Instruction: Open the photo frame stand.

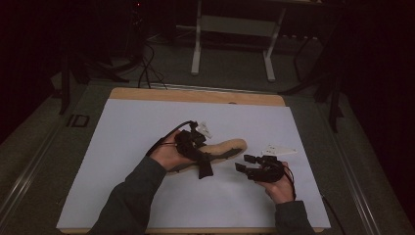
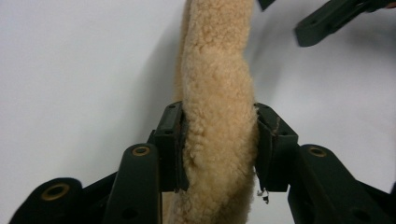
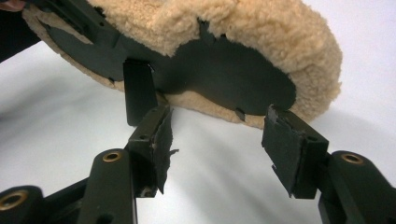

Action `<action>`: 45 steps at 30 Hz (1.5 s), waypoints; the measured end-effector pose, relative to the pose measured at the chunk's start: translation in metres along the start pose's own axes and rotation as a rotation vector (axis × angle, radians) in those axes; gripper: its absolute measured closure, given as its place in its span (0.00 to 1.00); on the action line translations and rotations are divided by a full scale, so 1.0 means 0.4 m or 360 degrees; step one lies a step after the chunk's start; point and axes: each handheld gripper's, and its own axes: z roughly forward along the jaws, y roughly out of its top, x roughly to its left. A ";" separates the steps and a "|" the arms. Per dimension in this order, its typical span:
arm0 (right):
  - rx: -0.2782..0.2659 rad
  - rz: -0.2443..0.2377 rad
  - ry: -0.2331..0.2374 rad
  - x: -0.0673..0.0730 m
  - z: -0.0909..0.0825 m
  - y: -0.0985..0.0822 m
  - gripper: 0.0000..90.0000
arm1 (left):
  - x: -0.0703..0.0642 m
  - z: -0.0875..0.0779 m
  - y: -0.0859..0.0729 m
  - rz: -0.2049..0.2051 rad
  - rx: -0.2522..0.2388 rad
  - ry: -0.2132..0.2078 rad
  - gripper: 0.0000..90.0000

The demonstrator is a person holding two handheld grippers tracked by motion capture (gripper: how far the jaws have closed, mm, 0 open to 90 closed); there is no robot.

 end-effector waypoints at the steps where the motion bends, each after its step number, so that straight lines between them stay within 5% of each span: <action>1: 0.0001 -0.0001 0.0001 0.001 0.001 0.000 0.47 | -0.003 0.000 -0.001 0.0003 -0.0005 -0.0003 0.65; 17: 0.0007 -0.0006 0.0014 0.005 0.006 -0.001 0.47 | -0.018 -0.009 -0.010 -0.0030 -0.0076 -0.0032 0.58; 24: 0.0033 -0.0035 0.0030 0.017 0.022 0.000 0.46 | -0.020 -0.021 -0.015 -0.0017 -0.0096 -0.0010 0.58; 45: 0.0040 -0.0021 0.0002 0.007 0.021 -0.005 0.47 | 0.009 -0.103 -0.067 -0.0130 -0.0334 0.0111 0.57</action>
